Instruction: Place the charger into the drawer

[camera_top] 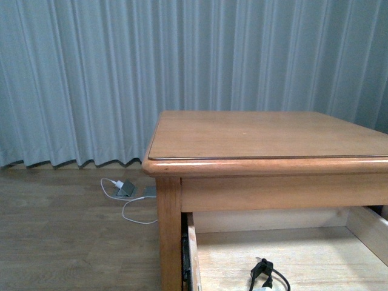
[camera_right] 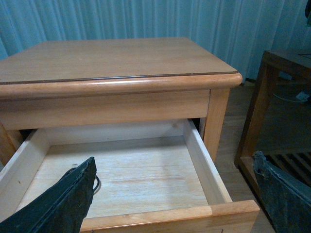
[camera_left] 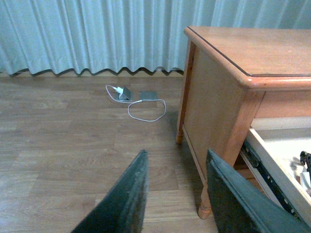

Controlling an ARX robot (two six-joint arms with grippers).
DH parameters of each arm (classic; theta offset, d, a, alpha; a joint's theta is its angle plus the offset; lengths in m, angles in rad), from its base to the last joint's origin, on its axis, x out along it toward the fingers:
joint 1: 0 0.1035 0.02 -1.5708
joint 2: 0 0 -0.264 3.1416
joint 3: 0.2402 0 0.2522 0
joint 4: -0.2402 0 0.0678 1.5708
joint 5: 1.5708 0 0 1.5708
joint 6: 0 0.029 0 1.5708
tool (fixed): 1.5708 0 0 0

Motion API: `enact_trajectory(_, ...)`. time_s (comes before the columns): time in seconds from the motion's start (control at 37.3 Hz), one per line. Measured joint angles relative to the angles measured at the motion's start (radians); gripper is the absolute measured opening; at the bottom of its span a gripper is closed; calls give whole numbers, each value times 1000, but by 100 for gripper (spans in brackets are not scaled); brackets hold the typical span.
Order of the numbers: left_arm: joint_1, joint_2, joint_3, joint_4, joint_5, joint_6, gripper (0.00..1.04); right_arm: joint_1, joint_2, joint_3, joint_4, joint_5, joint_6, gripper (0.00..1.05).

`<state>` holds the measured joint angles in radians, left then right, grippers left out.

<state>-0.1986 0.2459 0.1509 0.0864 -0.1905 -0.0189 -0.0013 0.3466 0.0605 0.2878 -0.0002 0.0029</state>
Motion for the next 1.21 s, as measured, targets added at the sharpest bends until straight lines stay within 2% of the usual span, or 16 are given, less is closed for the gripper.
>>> enact_trajectory(0.11,31,-122,-31,-94,35,8,12,0,0,0,0,0,0,96)
enact_trajectory(0.16,112,-148,-38,-100,143,11,4,0,0,0,0,0,0,96)
enact_trajectory(0.24,190,-166,-59,-100,176,11,4,0,0,0,0,1,0,96)
enact_trajectory(0.99,196,-242,-127,-90,189,13,4,0,0,-1,0,0,0,96)
enact_trajectory(1.04,196,-242,-127,-90,189,13,9,0,0,-1,-2,-3,1,96)
enact_trajectory(1.12,196,-242,-127,-90,189,13,25,-7,18,43,-187,-97,10,96)
enact_trajectory(1.21,196,-242,-127,-90,189,14,38,9,65,58,-292,-103,8,96)
